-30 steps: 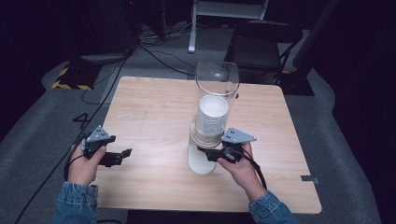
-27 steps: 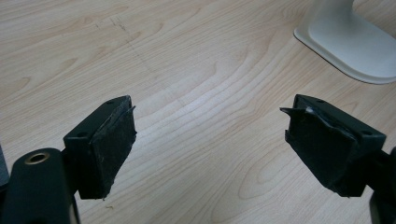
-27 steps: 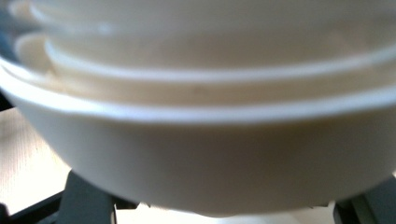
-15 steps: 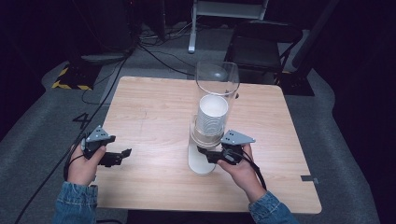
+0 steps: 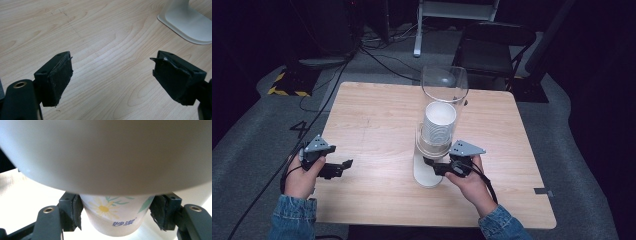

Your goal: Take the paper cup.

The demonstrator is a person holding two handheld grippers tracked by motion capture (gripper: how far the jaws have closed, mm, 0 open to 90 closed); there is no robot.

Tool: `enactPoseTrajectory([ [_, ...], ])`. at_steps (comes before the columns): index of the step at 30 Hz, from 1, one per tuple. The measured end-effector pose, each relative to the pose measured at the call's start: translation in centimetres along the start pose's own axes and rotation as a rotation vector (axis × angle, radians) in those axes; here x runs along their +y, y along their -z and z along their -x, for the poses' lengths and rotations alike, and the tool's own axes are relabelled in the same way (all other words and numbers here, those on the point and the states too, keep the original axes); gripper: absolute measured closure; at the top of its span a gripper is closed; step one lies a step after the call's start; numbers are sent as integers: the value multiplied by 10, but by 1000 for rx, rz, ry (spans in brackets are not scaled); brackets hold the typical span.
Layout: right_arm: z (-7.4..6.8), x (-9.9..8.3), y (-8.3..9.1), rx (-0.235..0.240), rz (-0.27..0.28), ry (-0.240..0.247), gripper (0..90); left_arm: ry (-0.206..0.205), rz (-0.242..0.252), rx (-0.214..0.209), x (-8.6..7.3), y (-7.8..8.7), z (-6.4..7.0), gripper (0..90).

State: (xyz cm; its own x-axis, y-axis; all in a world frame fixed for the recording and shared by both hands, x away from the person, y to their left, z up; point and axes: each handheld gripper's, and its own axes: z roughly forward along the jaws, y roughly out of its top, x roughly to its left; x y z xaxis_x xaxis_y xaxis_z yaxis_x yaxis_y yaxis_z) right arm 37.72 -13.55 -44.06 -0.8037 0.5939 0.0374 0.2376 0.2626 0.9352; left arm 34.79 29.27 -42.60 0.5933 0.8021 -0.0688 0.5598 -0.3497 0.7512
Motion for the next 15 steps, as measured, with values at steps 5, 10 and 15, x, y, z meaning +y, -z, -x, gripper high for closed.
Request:
enactPoseTrajectory([
  [5, 0, -1, 0, -1, 3, -2, 352, -1, 1, 0, 0, 0, 0, 157],
  [10, -2, -2, 1, 3, -4, -14, 354, -1, 1, 0, 0, 0, 0, 157],
  [15, -2, -3, 2, 4, -4, -19, 357, 0, 1, 1, 0, 0, 0, 157],
])
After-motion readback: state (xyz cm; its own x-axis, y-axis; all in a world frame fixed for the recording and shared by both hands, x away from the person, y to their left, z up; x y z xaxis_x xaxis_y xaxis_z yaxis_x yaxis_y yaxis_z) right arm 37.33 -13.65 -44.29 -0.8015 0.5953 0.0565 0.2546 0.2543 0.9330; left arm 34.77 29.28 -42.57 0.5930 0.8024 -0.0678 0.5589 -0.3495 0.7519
